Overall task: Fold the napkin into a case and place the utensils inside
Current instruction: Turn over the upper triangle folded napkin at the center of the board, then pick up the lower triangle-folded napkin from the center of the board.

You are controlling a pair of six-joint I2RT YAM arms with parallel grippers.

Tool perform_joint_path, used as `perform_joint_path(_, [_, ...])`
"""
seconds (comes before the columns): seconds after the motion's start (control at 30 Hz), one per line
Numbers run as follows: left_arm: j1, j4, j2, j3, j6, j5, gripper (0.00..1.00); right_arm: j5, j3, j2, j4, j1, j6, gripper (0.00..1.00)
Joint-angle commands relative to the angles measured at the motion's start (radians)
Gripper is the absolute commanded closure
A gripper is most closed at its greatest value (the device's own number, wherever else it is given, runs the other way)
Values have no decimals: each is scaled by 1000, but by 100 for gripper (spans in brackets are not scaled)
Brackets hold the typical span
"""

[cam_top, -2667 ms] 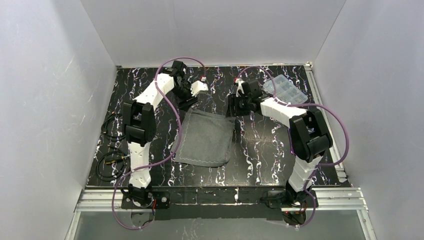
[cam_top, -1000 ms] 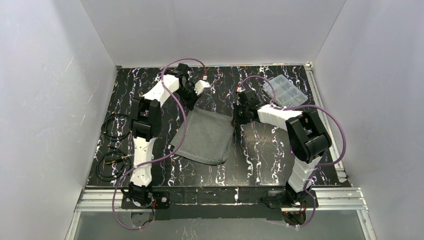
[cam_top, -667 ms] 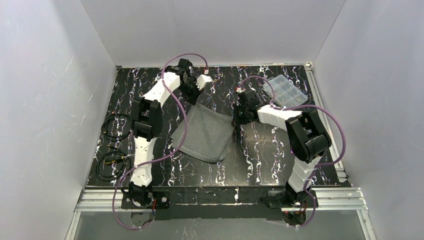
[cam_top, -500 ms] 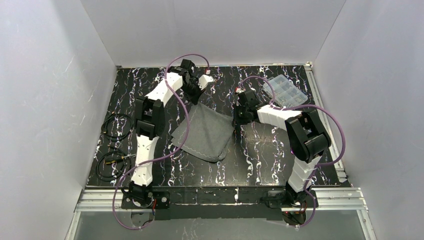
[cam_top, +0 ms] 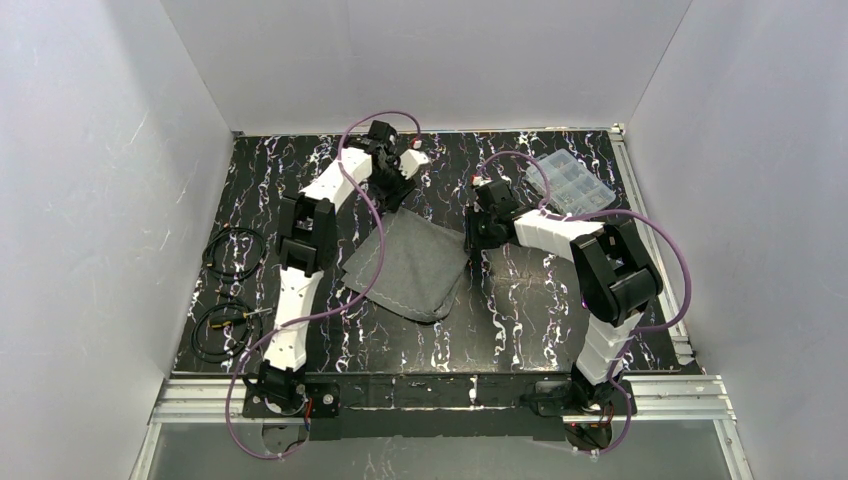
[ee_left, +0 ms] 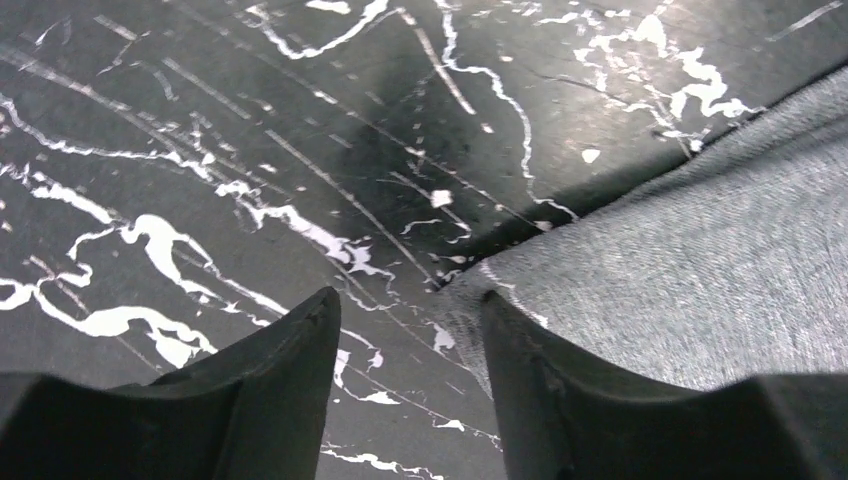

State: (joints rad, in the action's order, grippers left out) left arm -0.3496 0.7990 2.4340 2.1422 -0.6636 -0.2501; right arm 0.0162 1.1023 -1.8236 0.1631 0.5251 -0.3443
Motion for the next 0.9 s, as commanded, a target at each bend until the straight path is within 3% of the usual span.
perform_joint_path(0.0, [10,32,-48,-41,26,50,40,-64,18,62,25,4,10,52])
perform_joint_path(0.07, [20,73,-119,-68,26,22,24,-87,14,98,23,19,14,45])
perform_joint_path(0.1, [27,92,-159,-93,21,4,10,-106,8,123,21,29,20,42])
perform_joint_path(0.17, [54,89,-260,-167,5,-44,2,-146,4,179,27,54,32,38])
perform_joint_path(0.3, [136,72,-438,-262,-18,-150,2,-227,-21,268,39,123,66,36])
perform_joint_path(0.47, [264,93,-570,-290,6,-363,1,-160,-112,354,-12,249,174,37])
perform_joint_path(0.5, [276,121,-592,-319,-41,-405,1,-138,-146,375,-37,291,205,37])
perform_joint_path(0.63, [272,331,-717,-579,-491,-562,1,-121,-233,432,-60,504,336,37])
perform_joint_path(0.73, [236,337,-808,-821,-748,-478,1,-141,-275,463,-60,614,454,34])
perform_joint_path(0.87, [214,247,-919,-1050,-966,-426,1,-131,-303,467,-61,677,515,29])
